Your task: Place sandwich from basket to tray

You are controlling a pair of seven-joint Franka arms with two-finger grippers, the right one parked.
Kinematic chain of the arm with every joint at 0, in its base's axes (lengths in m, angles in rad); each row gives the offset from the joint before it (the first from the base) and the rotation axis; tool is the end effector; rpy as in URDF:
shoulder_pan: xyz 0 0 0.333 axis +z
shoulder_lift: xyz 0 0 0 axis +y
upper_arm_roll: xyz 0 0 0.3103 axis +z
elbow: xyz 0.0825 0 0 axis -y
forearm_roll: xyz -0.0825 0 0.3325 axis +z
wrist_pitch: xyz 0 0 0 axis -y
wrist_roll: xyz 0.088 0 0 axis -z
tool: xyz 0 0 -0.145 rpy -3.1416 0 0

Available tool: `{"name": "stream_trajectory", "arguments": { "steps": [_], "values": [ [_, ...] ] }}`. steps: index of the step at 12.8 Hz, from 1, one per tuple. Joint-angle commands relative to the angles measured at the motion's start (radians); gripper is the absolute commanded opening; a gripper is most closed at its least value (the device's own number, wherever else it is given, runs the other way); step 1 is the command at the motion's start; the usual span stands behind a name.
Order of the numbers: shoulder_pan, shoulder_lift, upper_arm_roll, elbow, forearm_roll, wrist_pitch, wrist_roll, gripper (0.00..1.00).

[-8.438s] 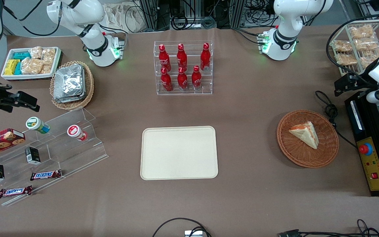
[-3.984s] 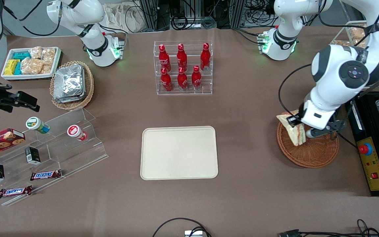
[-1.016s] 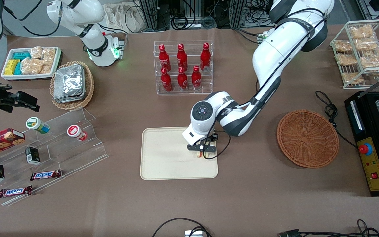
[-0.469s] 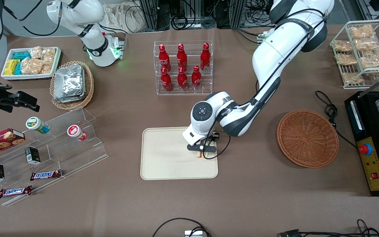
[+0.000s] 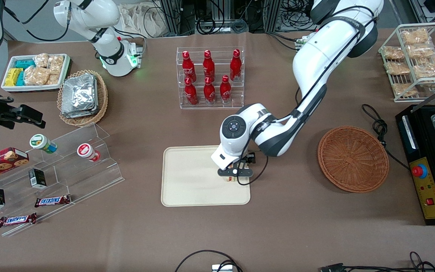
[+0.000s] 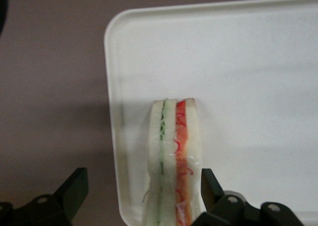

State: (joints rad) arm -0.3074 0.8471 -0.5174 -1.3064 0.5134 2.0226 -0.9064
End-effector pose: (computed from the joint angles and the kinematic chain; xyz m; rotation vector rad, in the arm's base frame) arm 0.5534 -0.4149 0.2535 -3.0770 0.0070 -0.0693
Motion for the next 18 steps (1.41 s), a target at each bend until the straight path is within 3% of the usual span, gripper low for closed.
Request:
{"name": "stream_trajectory", "arguments": {
  "steps": [1,3,7,10,13,18],
  "values": [
    [0.054,-0.103,0.002,-0.013,0.007,-0.068,-0.072,1.0],
    [0.109,-0.17,0.002,-0.013,0.004,-0.116,-0.146,1.0],
    [0.233,-0.29,0.0,-0.017,-0.03,-0.247,-0.103,1.0],
    [0.319,-0.355,-0.001,-0.016,-0.041,-0.32,0.013,1.0],
    [0.428,-0.428,0.0,-0.016,-0.152,-0.355,0.206,1.0],
    [0.539,-0.473,0.0,-0.016,-0.239,-0.403,0.412,1.0]
  ]
}}
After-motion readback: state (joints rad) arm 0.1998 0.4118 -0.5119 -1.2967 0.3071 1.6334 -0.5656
